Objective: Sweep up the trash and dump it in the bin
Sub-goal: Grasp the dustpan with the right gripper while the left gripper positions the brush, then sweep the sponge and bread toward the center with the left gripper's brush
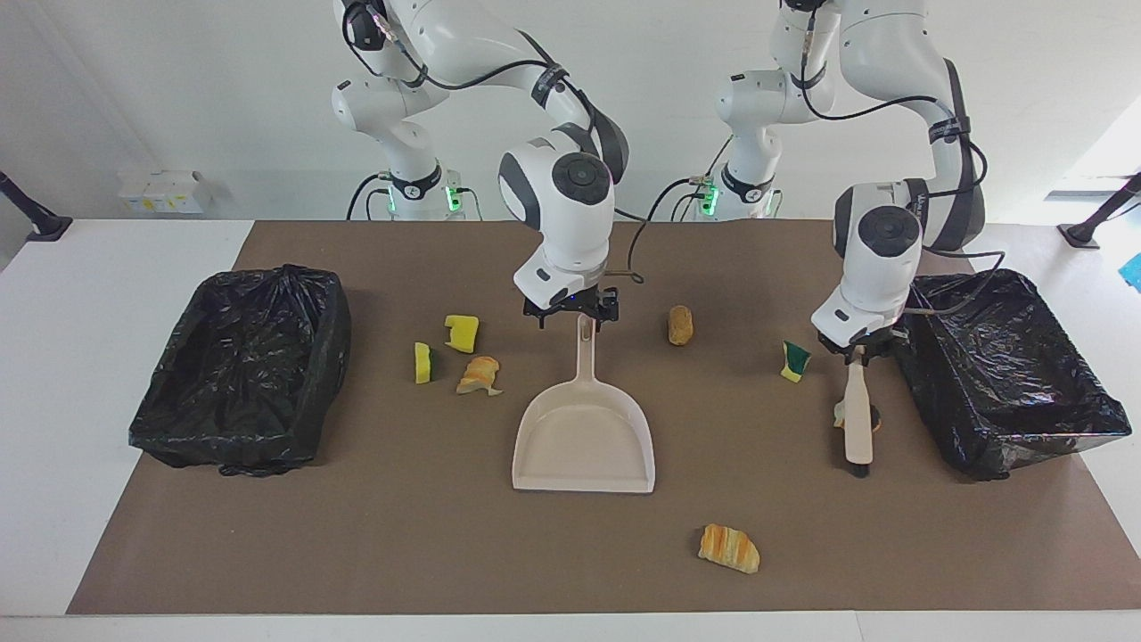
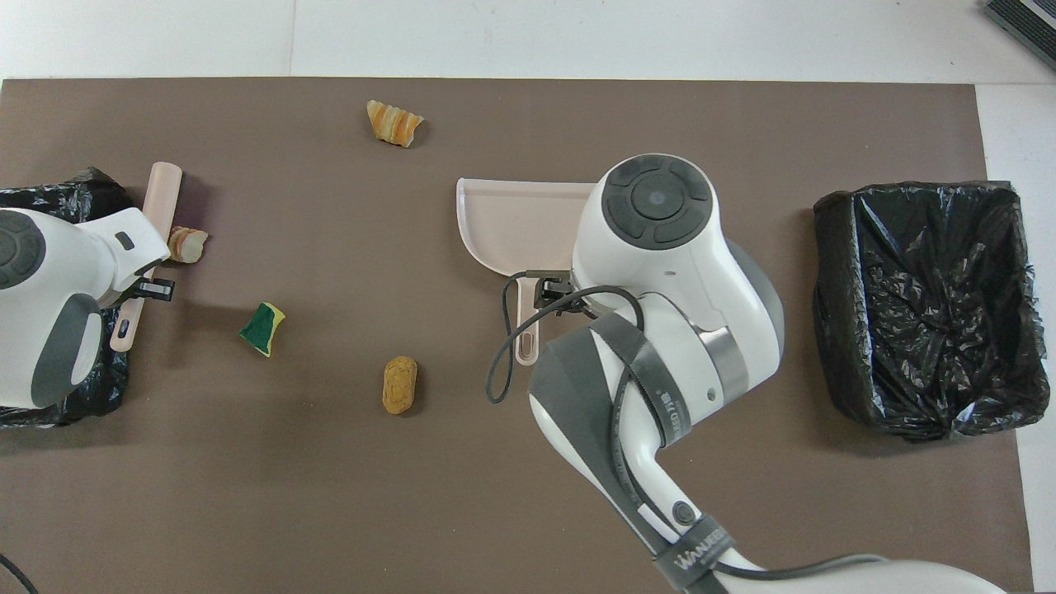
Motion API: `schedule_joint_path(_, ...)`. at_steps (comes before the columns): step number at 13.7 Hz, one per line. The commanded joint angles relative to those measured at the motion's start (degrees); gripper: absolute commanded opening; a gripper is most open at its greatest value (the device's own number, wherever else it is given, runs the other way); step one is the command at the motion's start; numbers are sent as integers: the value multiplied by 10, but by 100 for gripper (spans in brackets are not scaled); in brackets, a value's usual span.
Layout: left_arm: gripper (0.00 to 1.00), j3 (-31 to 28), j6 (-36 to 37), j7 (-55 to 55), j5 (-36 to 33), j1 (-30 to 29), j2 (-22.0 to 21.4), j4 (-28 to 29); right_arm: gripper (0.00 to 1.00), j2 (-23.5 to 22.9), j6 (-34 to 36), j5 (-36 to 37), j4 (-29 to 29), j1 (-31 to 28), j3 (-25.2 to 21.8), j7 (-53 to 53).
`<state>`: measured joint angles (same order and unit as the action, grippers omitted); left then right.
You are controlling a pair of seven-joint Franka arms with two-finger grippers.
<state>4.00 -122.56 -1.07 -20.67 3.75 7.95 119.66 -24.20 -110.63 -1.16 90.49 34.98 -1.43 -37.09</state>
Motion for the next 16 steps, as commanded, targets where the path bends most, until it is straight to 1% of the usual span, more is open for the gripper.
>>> schedule_joint_path(1, 0, -6, 59, -7, 41, 44, -35, 10, 100, -28, -17, -10, -20, 7, -2, -11)
schedule_joint_path(3, 0, -6, 86, -7, 48, 41, -51, -8, 100, -35, -37, -13, -17, 8, -2, -5)
schedule_joint_path(4, 0, -11, 85, -7, 58, 38, -51, -27, 86, -35, -42, -13, -15, 5, -2, 2)
schedule_joint_path(5, 0, -13, 80, -8, 67, 32, -44, -42, 71, -35, -43, -16, -13, 5, -2, 14)
schedule_joint_path(6, 0, -12, 74, -8, 70, 8, -37, -52, 58, -35, -45, -16, -11, 6, -2, 18)
schedule_joint_path(7, 0, -12, 57, -16, 71, -7, -35, -51, 56, -35, -56, -17, -7, 4, -1, 20)
schedule_joint_path(8, 0, -12, 31, -42, 77, -26, -36, -43, 52, -35, -67, -17, -1, 4, 0, 20)
schedule_joint_path(9, 0, -11, 21, -84, 80, -53, -36, -34, 49, -35, -71, -19, 2, 4, 0, 21)
schedule_joint_path(10, 0, -12, 19, -129, 87, -68, -37, -29, 48, -34, -73, -20, 5, 4, 0, 25)
schedule_joint_path(11, 0, -12, 19, -170, 97, -88, -40, -15, 45, -33, -75, -23, 8, 4, 0, 29)
schedule_joint_path(12, 0, -11, 14, -202, 110, -102, -49, 12, 39, -33, -84, -26, 14, 3, 0, 33)
schedule_joint_path(13, 0, -11, 9, -213, 127, -107, -69, 41, 8, -32, -81, -26, 13, 3, 0, 38)
schedule_joint_path(14, 0, -11, 3, -213, 130, -102, -85, 70, 0, -32, -73, -25, 10, 3, -1, 37)
schedule_joint_path(15, 0, -9, -4, -213, 132, -98, -100, 95, 0, -31, -68, -21, 7, 2, -2, 37)
schedule_joint_path(16, 0, -7, -3, -212, 143, -90, -114, 118, 0, -30, -43, -15, 0, 3, -2, 36)
